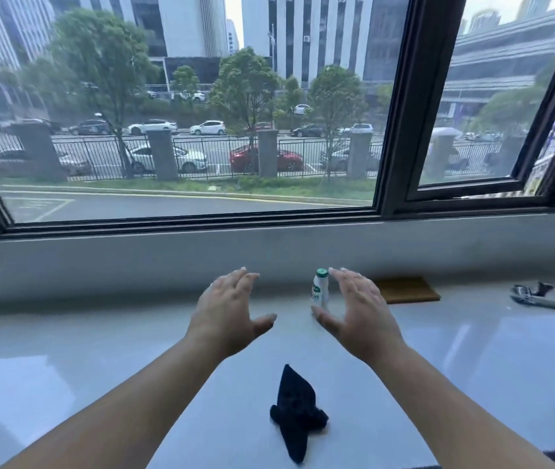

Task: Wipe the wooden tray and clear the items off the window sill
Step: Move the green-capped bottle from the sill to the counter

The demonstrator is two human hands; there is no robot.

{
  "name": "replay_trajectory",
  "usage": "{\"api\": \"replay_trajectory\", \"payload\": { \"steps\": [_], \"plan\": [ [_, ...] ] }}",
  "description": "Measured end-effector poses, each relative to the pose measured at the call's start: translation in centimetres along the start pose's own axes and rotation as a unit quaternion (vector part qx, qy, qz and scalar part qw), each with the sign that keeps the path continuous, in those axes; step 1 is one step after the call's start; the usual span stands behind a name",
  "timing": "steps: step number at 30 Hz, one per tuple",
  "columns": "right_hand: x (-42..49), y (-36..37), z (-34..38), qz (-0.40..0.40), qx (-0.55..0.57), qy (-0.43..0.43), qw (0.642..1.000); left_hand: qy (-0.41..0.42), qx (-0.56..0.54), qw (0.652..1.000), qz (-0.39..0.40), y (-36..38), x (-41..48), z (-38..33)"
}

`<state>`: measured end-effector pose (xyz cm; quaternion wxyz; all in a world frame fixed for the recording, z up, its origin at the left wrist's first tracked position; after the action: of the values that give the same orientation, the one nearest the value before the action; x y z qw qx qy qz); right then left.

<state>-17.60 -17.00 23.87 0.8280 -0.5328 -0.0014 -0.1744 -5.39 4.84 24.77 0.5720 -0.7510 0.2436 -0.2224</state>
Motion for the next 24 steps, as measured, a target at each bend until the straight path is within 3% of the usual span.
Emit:
{"api": "replay_trajectory", "payload": {
  "steps": [6,11,16,24],
  "plan": [
    [3.1,-1.1,-5.7,-0.007,0.022,0.019,1.0,0.039,0.004,0.999,0.03,3.1,5.2,-5.4],
    [5.1,2.0,-8.4,0.018,0.022,0.048,0.998,0.038,-0.003,0.997,0.069,6.6,9.0,-4.8],
    [6.3,4.2,-11.9,0.057,-0.008,0.129,0.99,0.054,-0.016,0.994,0.094,8.9,13.7,-2.9],
    [9.5,-2.1,-12.6,-0.022,-0.001,0.182,0.983,0.132,-0.051,0.987,0.075,7.3,22.2,-4.1]
  ]
}}
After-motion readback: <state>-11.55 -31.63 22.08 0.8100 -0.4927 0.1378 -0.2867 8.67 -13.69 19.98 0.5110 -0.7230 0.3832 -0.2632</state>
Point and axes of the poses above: each hand's wrist, its own x-axis towards the middle knuckle, its own y-axis out of the palm, z = x × y, the point moved 4 cm from there along x, towards the middle knuckle, and after that the axes turned 11 degrees about z, right-handed, at the moved point
